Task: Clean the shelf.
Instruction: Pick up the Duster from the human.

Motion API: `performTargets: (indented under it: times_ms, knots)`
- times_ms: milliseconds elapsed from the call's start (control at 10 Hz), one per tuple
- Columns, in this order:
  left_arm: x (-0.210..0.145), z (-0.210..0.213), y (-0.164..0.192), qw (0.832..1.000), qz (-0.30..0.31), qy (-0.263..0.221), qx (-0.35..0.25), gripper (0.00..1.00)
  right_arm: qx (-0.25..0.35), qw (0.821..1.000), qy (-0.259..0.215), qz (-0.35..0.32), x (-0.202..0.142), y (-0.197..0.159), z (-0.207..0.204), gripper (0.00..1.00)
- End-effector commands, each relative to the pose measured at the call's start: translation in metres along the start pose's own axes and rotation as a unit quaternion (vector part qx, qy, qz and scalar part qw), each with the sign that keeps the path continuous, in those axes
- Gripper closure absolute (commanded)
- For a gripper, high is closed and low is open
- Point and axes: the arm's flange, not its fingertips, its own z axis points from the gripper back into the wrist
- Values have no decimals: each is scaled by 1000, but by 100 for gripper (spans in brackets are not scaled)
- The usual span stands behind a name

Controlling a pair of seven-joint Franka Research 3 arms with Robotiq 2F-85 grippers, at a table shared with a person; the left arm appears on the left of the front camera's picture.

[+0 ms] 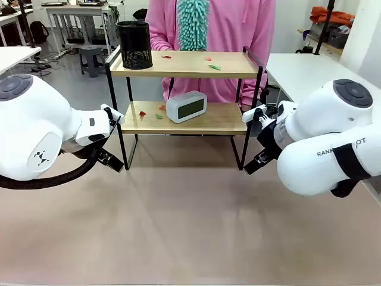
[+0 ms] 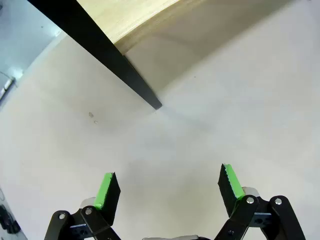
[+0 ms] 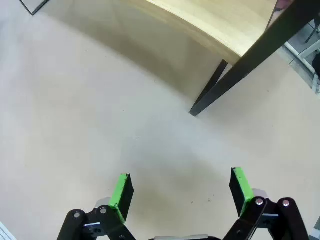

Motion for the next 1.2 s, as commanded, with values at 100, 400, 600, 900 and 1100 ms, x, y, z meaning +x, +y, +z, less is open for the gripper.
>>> performTargets:
  times_ms: [100, 400, 600, 900, 1100]
  knots:
    - [0, 0, 0, 1000, 0, 0, 0, 0, 0, 1000, 0, 0, 0, 0, 0, 0]
    - [0, 0, 0, 1000, 0, 0, 0, 0, 0, 1000, 0, 0, 0, 0, 0, 0]
    - [0, 0, 0, 1000, 0, 0, 0, 0, 0, 1000, 0, 0, 0, 0, 0, 0]
    - [0, 0, 0, 1000, 0, 0, 0, 0, 0, 1000, 0, 0, 0, 0, 0, 0]
    - [-6, 46, 4, 997, -61, 25, -41, 0, 3, 999, 32, -27, -1, -15, 39, 0]
